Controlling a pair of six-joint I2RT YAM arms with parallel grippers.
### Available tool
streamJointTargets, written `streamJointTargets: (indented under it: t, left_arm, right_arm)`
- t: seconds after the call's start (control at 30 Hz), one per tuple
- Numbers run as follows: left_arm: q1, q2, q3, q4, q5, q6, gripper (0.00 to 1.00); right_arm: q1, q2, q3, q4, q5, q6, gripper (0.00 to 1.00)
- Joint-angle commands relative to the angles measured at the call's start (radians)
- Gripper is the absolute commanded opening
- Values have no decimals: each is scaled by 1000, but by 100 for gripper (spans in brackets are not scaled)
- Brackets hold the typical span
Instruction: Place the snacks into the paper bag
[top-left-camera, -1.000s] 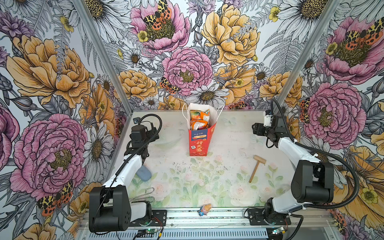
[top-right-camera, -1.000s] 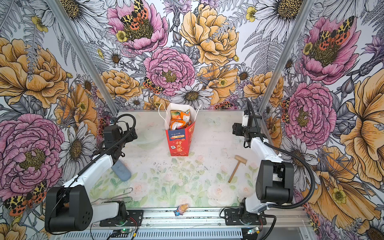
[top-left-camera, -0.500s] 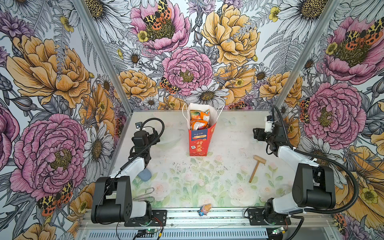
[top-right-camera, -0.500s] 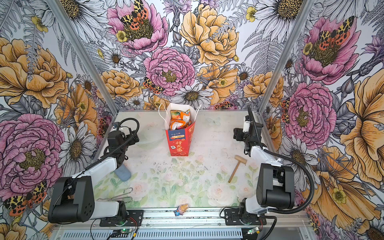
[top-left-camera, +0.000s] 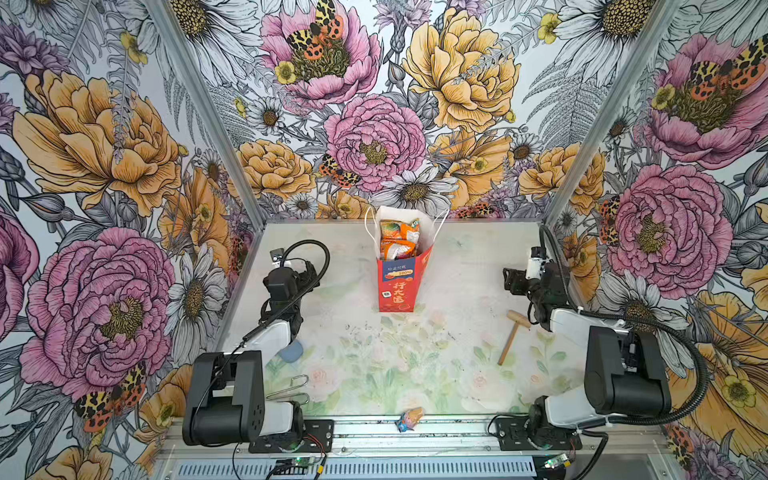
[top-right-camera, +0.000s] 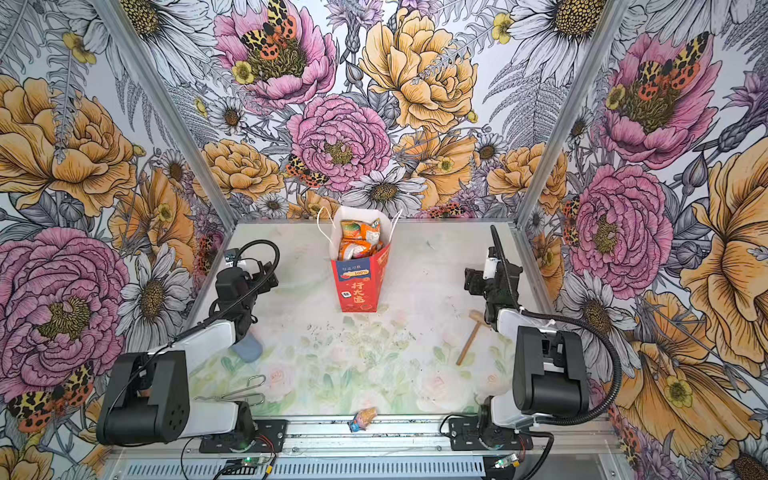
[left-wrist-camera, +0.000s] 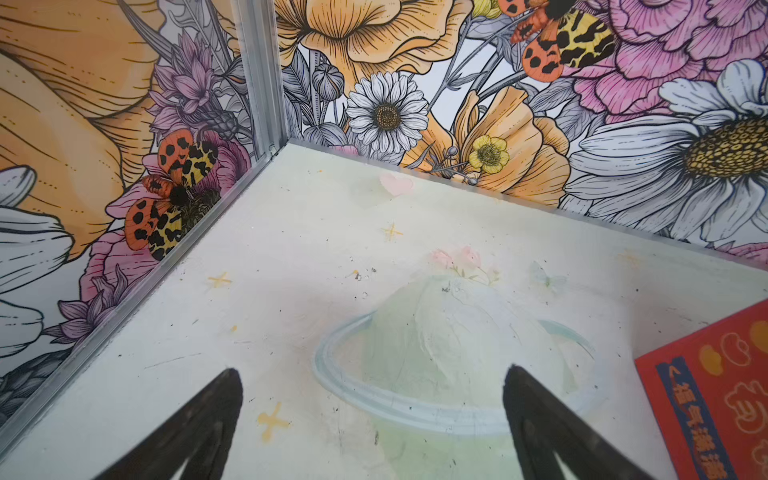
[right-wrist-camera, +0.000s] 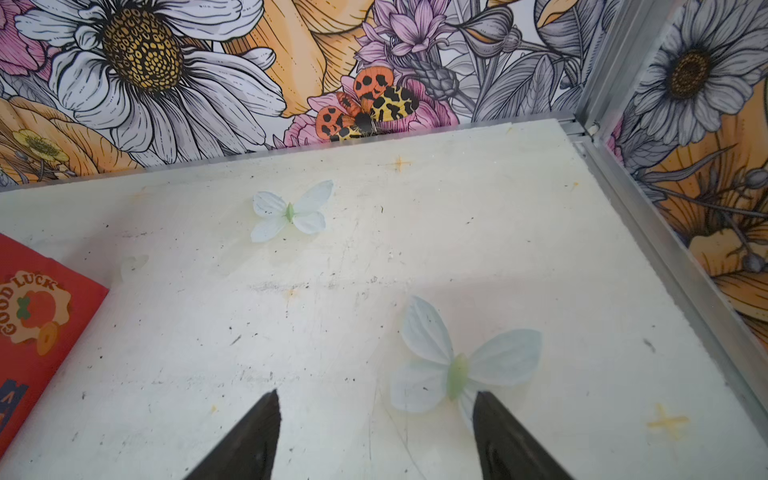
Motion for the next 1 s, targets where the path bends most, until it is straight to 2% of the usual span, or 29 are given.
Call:
streamJointTargets:
  t: [0.0,0.17,0.33,0.43,0.6,0.83,0.97]
  left_arm:
    - [16,-16,-33,61,-21,19,99]
    - [19,4,-70,128,-18,23,99]
    - [25,61,-98,241,6,44,99]
    - [25,105,-113,319,8,49,99]
    - [21,102,-121,325,14,55,99]
    - [-8,128,-145,399,14,92,99]
    - [-7,151,-144,420,25,92,99]
  right_arm:
    - [-1,-4,-47,129,22,18,75]
    - [8,25,-78,207,52,28,75]
    - [29,27,-79,207,74,9,75]
    - [64,24,-93,228,136,-16,75]
    - [129,24,-131,289,234,-63,75]
    - [131,51,-205,446,282,-51,75]
    - [131,54,-209,452,288,-49,75]
